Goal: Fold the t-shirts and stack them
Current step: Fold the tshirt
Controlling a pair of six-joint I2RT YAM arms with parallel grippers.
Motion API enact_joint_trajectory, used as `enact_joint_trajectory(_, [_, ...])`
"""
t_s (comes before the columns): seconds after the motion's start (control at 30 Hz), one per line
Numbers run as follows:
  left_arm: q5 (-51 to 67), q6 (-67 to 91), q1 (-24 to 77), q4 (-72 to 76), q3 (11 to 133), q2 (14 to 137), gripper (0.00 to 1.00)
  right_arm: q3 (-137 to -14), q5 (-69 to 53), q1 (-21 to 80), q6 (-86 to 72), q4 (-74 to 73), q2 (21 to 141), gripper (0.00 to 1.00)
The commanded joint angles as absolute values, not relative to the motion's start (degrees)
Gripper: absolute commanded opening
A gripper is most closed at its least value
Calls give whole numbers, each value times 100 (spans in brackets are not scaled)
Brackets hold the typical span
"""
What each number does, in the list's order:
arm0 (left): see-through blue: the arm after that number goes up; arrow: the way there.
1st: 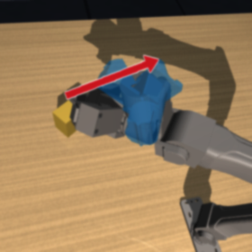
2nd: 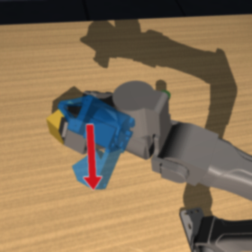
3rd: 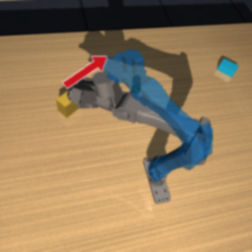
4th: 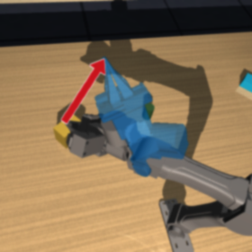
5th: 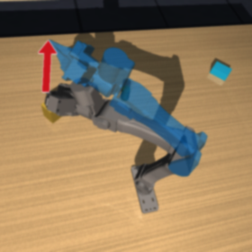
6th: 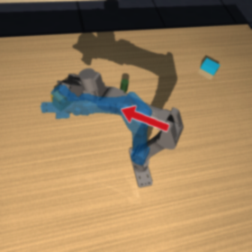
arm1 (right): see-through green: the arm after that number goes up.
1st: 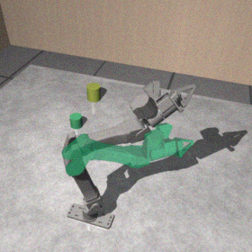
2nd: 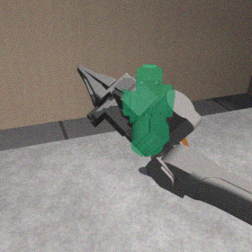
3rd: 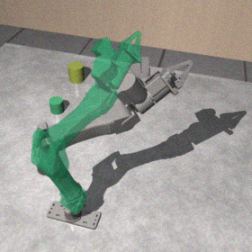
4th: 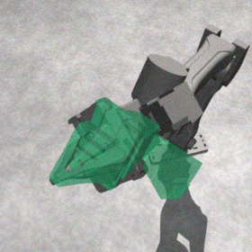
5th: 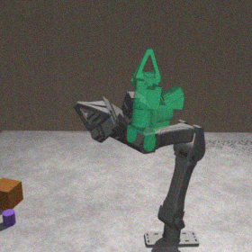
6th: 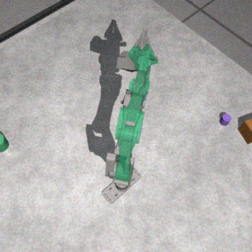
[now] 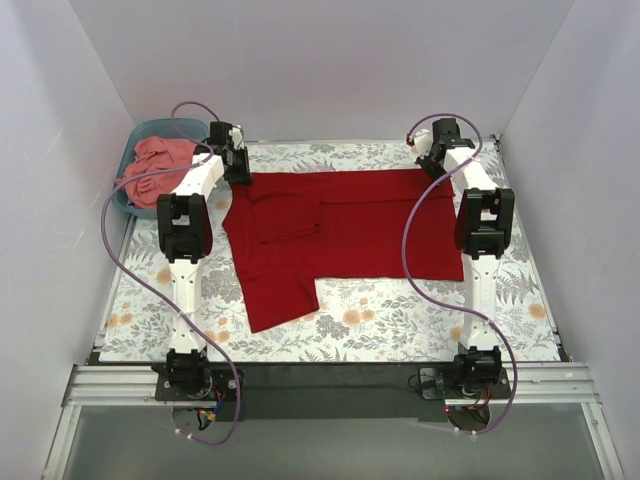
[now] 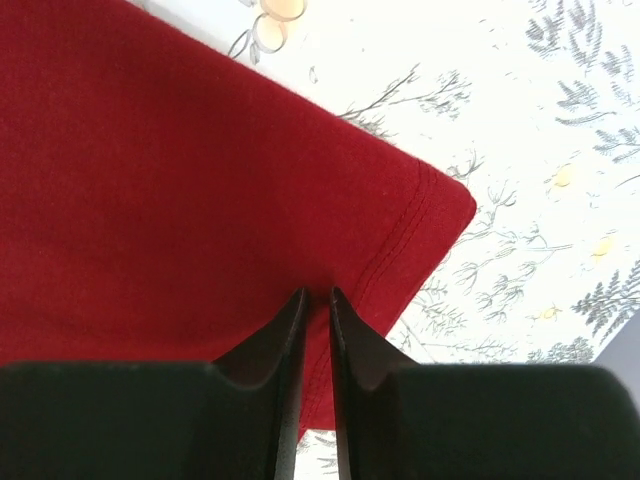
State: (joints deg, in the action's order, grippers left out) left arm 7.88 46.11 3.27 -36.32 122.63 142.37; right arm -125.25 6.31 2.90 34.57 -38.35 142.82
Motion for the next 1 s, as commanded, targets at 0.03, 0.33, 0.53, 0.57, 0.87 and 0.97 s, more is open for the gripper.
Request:
enact_joint_trajectory(0.03, [922, 4438, 272, -3595, 12972, 14625, 26, -12472, 686, 158, 3542, -3779, 14669, 27])
enact_joint_trajectory(0.33, [2732, 4615, 272, -3358, 12675, 12896, 85, -11902, 62, 202, 3788, -3936, 12808, 75])
enact_joint_trajectory(0.53, [3138, 3921, 264, -3585, 10998, 11079, 87, -10593, -720, 211, 4314, -4552, 11164, 98])
enact_joint_trajectory(0.57, [3190, 3763, 264, -3629, 10430, 10874, 88, -9964, -843, 220, 4455, -4701, 10753, 99])
enact_joint_trajectory(0.87, [3929, 2015, 281, -4623, 8316, 9326, 89, -7007, -854, 290, 5308, -4957, 8809, 95])
enact_joint_trajectory(0.97, [3824, 1838, 290, -4579, 7780, 8948, 87, -6312, -564, 308, 5554, -4957, 8588, 85])
